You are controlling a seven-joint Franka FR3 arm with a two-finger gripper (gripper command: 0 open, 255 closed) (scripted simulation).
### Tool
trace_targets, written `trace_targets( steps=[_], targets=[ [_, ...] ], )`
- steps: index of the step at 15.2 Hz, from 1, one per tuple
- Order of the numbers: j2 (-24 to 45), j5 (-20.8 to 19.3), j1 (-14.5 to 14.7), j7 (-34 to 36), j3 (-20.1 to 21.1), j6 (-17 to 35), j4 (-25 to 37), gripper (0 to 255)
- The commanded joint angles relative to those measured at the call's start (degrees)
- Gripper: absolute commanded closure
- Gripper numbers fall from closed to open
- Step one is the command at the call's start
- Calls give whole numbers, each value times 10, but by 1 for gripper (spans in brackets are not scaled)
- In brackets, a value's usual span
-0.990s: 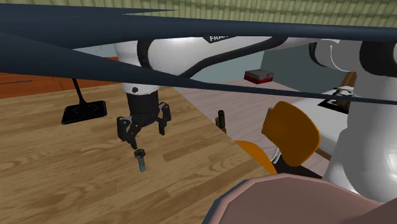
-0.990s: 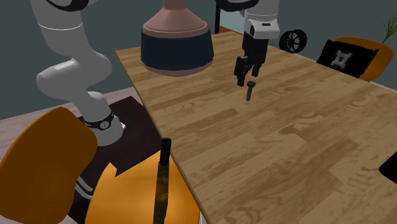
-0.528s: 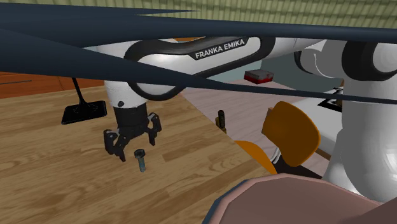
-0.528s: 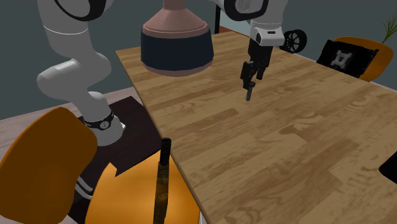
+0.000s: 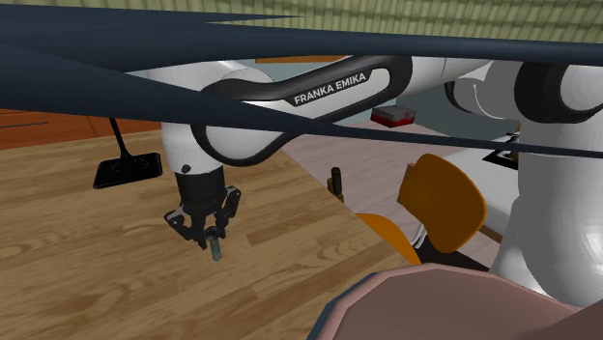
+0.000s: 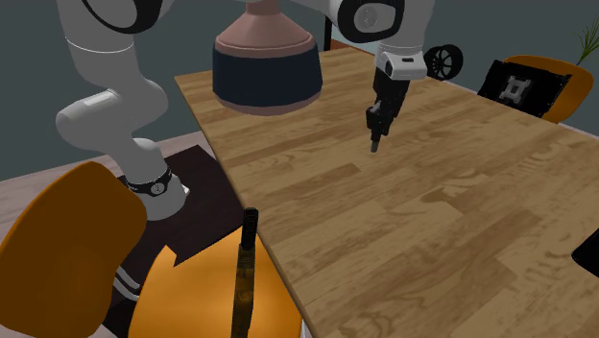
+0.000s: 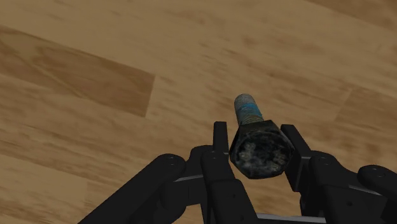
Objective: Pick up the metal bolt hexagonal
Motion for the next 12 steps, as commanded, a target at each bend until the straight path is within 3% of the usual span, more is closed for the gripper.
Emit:
trace_targets(
  steps=[1, 6, 12],
  targets=[
    [0, 0, 0, 0, 0, 0, 0, 255],
    [2, -1, 1, 1, 0, 0, 2, 255],
    [-5, 4, 3, -2, 2, -44, 40, 255]
  ],
)
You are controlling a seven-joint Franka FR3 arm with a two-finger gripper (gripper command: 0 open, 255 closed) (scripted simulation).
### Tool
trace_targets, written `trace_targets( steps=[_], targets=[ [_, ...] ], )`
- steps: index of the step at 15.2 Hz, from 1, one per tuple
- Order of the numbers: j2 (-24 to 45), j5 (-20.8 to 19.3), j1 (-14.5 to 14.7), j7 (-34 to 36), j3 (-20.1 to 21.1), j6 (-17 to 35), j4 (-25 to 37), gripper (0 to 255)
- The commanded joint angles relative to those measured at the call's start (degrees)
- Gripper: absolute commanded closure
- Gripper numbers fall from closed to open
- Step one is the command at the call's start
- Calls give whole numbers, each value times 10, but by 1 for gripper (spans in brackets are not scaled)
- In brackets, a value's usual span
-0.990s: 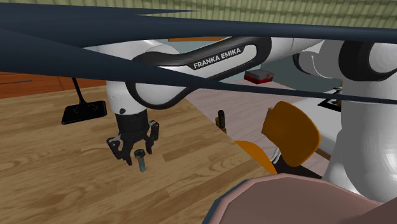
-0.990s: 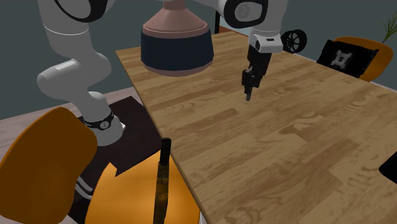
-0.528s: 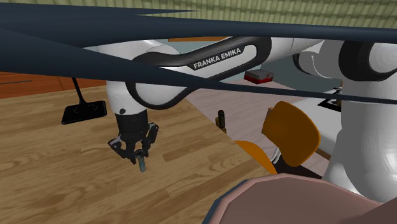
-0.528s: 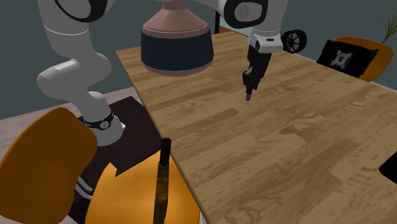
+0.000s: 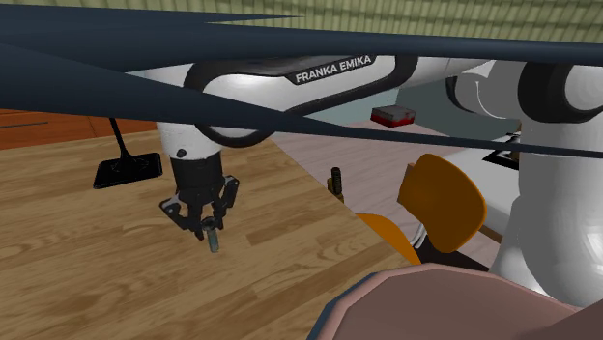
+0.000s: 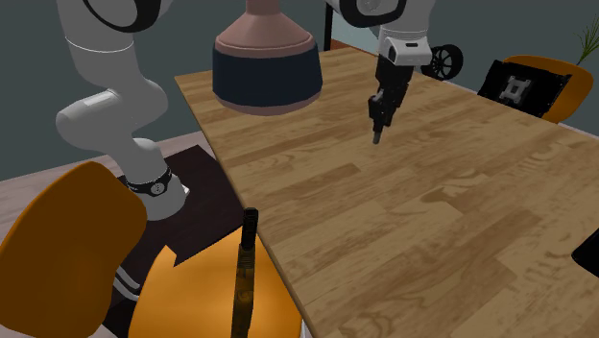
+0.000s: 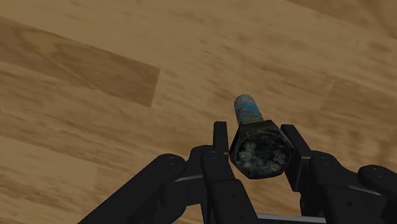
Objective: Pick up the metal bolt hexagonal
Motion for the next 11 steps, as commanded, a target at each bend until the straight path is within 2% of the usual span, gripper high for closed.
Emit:
trace_targets(
  steps=[1, 9, 11],
  targets=[
    [-2, 1, 0, -1, 1, -15, 13, 255],
    [0, 2, 8, -3, 3, -77, 77, 255],
    [0, 2, 8, -3, 3, -78, 79, 255]
  ],
)
